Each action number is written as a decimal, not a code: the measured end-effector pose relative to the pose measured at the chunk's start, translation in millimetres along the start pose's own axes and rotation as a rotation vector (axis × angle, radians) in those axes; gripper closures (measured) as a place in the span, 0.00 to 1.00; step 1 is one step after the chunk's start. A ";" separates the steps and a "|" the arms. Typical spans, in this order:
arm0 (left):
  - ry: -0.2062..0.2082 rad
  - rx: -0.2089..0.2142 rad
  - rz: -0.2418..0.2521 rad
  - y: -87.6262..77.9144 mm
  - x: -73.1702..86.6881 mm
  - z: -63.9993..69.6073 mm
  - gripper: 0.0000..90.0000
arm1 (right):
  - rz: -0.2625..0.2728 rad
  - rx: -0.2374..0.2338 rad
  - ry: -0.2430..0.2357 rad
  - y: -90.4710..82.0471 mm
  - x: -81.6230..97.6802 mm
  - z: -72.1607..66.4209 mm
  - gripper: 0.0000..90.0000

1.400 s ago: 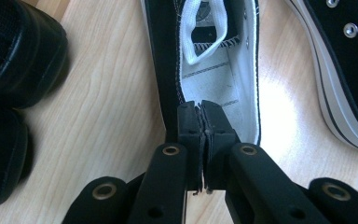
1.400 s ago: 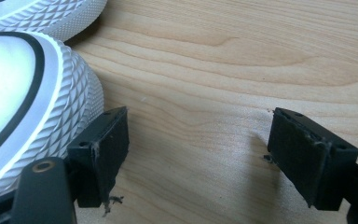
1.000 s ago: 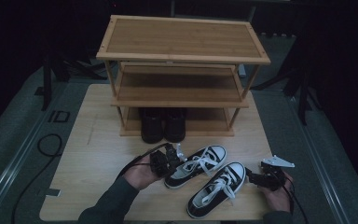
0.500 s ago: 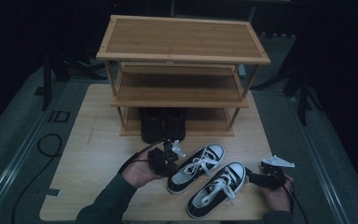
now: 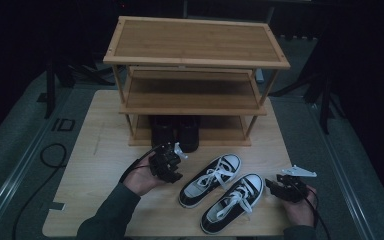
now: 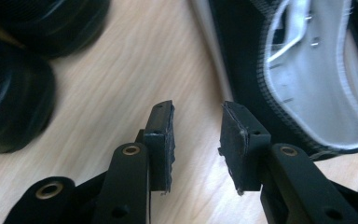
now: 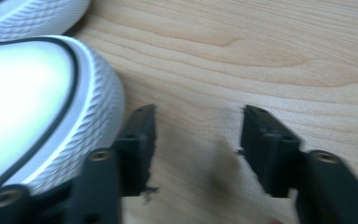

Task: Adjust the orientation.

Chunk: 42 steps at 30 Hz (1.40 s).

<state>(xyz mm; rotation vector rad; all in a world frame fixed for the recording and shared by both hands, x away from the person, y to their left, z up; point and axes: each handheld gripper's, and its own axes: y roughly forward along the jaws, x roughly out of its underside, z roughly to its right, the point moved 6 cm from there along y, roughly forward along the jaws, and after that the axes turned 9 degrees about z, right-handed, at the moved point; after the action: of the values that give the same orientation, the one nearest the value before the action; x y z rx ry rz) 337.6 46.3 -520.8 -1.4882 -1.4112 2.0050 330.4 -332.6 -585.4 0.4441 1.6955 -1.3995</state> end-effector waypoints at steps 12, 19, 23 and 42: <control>-0.037 0.000 -0.016 7.5 8.0 -10.2 0.71 | -0.061 -0.091 -0.080 -30.1 2.6 -24.6 1.00; -0.045 0.007 -0.023 11.2 13.4 -11.6 0.71 | -0.078 -0.137 -0.141 -38.5 1.1 -44.9 1.00; -0.037 0.010 -0.027 10.8 15.5 -10.6 0.71 | -0.094 -0.174 -0.167 -42.5 2.7 -56.5 1.00; -0.044 0.008 -0.025 8.7 15.2 -10.9 0.71 | -0.172 -0.356 -0.229 -52.2 29.8 -92.9 1.00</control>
<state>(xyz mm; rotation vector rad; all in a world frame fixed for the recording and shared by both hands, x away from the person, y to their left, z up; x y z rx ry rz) 342.9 58.4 -536.7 -1.4245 -1.4301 2.0382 239.2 -270.3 -578.0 -0.0609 1.7738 -1.1800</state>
